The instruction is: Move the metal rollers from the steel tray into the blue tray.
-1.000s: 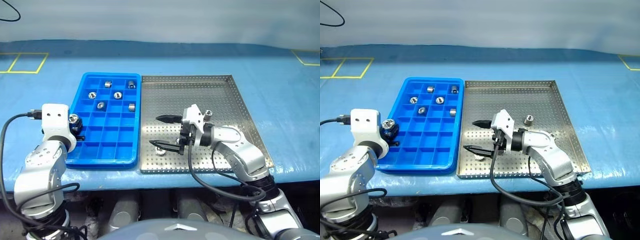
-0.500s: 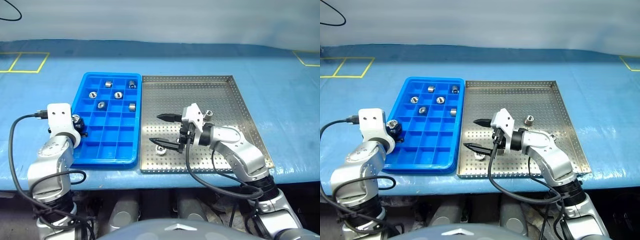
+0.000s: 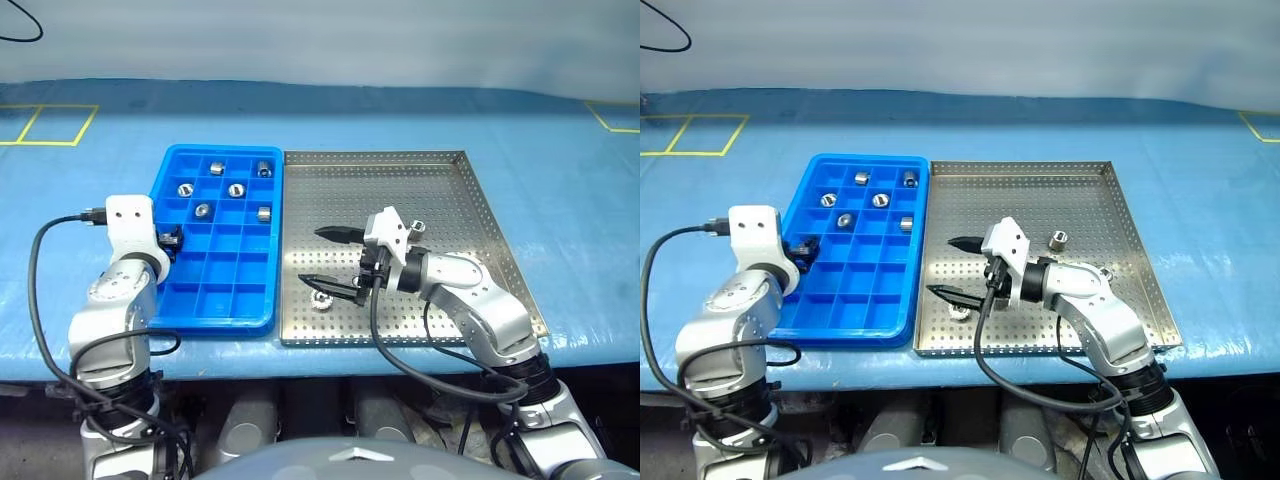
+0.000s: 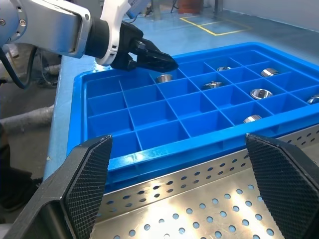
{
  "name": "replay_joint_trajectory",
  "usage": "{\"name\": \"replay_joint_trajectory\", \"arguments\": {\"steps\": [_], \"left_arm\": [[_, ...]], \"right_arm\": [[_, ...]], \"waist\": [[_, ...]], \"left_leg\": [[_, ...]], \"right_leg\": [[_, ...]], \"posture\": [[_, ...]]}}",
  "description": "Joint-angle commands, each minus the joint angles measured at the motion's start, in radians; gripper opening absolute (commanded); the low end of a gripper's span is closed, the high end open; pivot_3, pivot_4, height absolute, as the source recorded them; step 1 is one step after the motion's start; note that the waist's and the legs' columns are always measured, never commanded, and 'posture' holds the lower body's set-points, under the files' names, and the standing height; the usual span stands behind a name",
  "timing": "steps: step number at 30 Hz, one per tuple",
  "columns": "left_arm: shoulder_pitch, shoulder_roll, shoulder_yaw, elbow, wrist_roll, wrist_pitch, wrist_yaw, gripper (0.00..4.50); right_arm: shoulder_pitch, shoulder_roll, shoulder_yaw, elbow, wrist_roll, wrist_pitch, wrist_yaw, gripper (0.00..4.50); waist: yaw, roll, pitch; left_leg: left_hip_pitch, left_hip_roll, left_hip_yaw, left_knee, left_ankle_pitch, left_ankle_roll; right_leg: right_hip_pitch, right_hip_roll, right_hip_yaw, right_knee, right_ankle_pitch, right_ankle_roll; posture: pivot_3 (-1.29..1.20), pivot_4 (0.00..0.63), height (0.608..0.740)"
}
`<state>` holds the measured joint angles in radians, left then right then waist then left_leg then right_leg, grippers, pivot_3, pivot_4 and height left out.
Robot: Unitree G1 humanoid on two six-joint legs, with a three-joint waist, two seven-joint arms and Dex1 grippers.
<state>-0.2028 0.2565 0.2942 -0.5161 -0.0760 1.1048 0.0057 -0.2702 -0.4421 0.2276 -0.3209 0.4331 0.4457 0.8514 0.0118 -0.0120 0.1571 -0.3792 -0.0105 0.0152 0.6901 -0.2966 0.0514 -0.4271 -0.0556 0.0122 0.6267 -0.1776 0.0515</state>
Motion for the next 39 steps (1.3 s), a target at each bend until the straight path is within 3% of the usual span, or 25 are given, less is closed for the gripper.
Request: {"name": "replay_joint_trajectory", "arguments": {"steps": [1,6,13,16,21,31,39], "left_arm": [[-0.023,-0.011,0.009,-0.048,-0.005,-0.045,0.003,3.29],[-0.043,-0.046,-0.091,-0.156,-0.209,-0.058,-0.2,3.29],[0.001,0.09,-0.336,-0.151,-0.324,-0.069,-0.433,3.29],[0.008,0.163,-0.453,-0.131,-0.317,-0.069,-0.491,3.29],[-0.022,0.208,-0.526,-0.067,-0.321,-0.102,-0.553,3.29],[-0.181,0.131,-0.666,0.143,-0.281,-0.169,-0.592,3.29],[-0.222,0.143,-0.767,0.244,-0.213,-0.194,-0.623,3.29]], "right_arm": [[-0.006,-0.003,-0.018,-0.035,-0.001,-0.016,-0.002,4.5],[0.001,-0.024,-0.047,-0.037,-0.029,-0.028,-0.032,4.5],[0.069,-0.143,-0.142,-0.039,-0.099,-0.02,-0.083,4.5],[0.118,-0.182,-0.189,-0.06,-0.118,-0.011,-0.108,4.5],[0.184,-0.205,-0.237,-0.104,-0.12,-0.004,-0.139,4.5],[0.234,-0.186,-0.249,-0.167,-0.119,0.014,-0.176,4.5],[0.243,-0.185,-0.259,-0.183,-0.119,0.017,-0.19,4.5]], "waist": [[-0.001,0.0,0.0],[0.003,-0.001,0.0],[-0.026,0.0,0.0],[-0.039,0.0,0.0],[-0.065,0.0,0.0],[-0.096,0.0,0.0],[-0.119,0.0,0.0]], "left_leg": [[0.0,0.0,0.0,0.0,0.0,0.0],[-0.001,0.0,0.0,0.0,0.0,0.0],[-0.002,-0.001,0.003,0.0,0.001,-0.002],[-0.001,0.0,0.003,0.0,-0.001,0.002],[-0.001,0.001,0.005,0.0,-0.001,0.002],[0.0,0.0,0.006,0.001,-0.002,0.004],[0.0,0.001,0.007,0.001,-0.002,0.004]], "right_leg": [[0.0,0.0,0.0,0.0,0.0,0.0],[0.0,-0.002,-0.001,-0.001,0.0,0.0],[-0.001,-0.002,0.001,-0.001,-0.001,-0.001],[-0.001,0.0,0.001,-0.001,-0.001,-0.001],[-0.001,0.001,0.003,-0.001,-0.001,-0.001],[-0.001,0.002,0.004,-0.001,0.0,0.002],[-0.001,0.002,0.006,-0.001,0.0,0.002]], "posture": [[0.0,0.15,0.74],[-0.03,0.15,0.74],[-0.1,0.15,0.74],[-0.14,0.15,0.74],[-0.19,0.15,0.74],[-0.25,0.15,0.74],[-0.27,0.15,0.74]]}}
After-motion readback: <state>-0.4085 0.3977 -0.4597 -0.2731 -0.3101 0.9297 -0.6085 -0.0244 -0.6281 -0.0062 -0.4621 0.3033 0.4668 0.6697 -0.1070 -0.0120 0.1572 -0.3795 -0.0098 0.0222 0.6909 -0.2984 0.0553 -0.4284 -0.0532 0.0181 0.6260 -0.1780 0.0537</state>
